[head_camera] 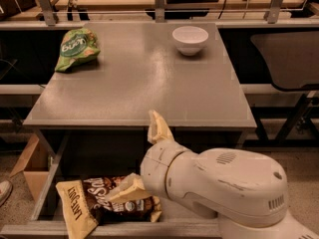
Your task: Place brown chip bag into top drawer
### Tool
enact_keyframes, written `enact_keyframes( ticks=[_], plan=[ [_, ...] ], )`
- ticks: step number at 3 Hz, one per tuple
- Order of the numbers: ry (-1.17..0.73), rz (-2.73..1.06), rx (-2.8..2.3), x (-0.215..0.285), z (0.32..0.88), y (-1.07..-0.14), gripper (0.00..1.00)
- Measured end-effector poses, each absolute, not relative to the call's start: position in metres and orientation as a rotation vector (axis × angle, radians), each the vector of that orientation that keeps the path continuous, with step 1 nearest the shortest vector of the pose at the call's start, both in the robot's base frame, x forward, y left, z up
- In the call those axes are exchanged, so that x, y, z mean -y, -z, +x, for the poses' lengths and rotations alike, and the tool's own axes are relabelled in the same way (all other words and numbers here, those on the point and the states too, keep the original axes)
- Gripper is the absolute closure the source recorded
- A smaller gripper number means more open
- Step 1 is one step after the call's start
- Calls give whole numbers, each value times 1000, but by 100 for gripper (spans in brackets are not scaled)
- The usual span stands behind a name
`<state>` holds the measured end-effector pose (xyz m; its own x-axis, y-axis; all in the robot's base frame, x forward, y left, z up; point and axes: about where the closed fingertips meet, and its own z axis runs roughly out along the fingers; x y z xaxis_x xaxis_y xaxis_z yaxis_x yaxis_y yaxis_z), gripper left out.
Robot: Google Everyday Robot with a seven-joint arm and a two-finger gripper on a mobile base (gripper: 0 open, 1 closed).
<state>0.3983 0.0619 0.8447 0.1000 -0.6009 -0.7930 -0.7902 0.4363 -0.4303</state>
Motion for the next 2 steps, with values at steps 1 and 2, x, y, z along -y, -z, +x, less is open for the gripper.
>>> enact_keyframes(
  ticks=[1, 2],
  plan=[
    [-190, -1238, -1608, -51, 402, -842, 0],
    [-133, -1179, -1665, -18, 409, -837, 0]
  ],
)
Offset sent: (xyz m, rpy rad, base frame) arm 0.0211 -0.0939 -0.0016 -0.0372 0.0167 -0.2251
